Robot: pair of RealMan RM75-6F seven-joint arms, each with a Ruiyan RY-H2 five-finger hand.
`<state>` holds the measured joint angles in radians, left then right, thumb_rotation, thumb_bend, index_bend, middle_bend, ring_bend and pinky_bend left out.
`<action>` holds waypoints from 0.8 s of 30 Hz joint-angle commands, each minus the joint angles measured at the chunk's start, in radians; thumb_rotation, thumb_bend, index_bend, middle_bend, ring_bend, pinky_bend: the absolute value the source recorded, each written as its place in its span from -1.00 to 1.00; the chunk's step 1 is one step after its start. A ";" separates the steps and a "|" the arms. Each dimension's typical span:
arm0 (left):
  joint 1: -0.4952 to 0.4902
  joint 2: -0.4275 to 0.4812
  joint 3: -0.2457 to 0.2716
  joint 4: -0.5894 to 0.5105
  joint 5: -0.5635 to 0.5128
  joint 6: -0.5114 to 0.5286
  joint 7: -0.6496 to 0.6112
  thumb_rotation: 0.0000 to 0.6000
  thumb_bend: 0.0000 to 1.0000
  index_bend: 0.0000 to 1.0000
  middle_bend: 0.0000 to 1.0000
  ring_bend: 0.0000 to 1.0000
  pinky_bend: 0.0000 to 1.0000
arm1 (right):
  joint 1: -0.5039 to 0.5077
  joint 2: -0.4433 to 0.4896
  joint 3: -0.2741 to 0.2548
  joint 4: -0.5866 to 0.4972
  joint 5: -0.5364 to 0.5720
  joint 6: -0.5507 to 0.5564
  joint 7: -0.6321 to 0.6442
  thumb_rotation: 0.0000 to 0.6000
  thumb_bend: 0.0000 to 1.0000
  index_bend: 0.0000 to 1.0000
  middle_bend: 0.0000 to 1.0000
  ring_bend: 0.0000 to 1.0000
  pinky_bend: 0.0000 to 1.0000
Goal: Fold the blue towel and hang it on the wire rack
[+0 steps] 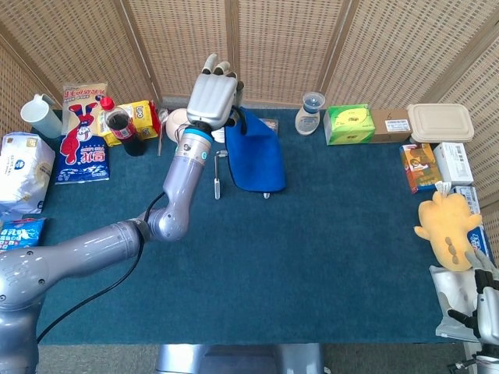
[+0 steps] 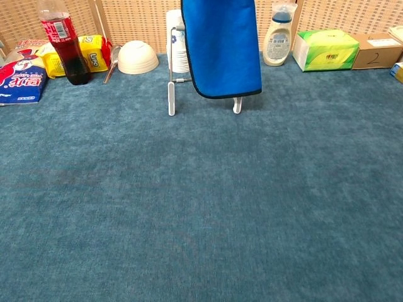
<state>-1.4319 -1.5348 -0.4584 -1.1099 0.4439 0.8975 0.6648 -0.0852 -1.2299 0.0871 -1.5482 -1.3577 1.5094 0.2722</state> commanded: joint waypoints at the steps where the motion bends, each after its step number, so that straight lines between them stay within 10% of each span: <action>1: -0.020 -0.028 0.011 0.057 -0.007 -0.014 0.024 1.00 -0.13 0.47 -0.17 -0.65 -1.00 | -0.001 0.001 0.000 -0.001 -0.001 0.002 -0.001 1.00 -0.44 -0.84 -0.93 -1.00 -1.00; 24: -0.036 -0.161 0.046 0.274 0.055 -0.071 0.032 1.00 -0.14 0.46 -0.19 -0.66 -1.00 | -0.008 0.001 0.004 0.000 0.004 -0.008 -0.002 1.00 -0.44 -0.85 -0.93 -1.00 -1.00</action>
<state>-1.4689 -1.6948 -0.4140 -0.8375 0.4974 0.8266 0.6953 -0.0937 -1.2286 0.0912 -1.5482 -1.3532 1.5015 0.2699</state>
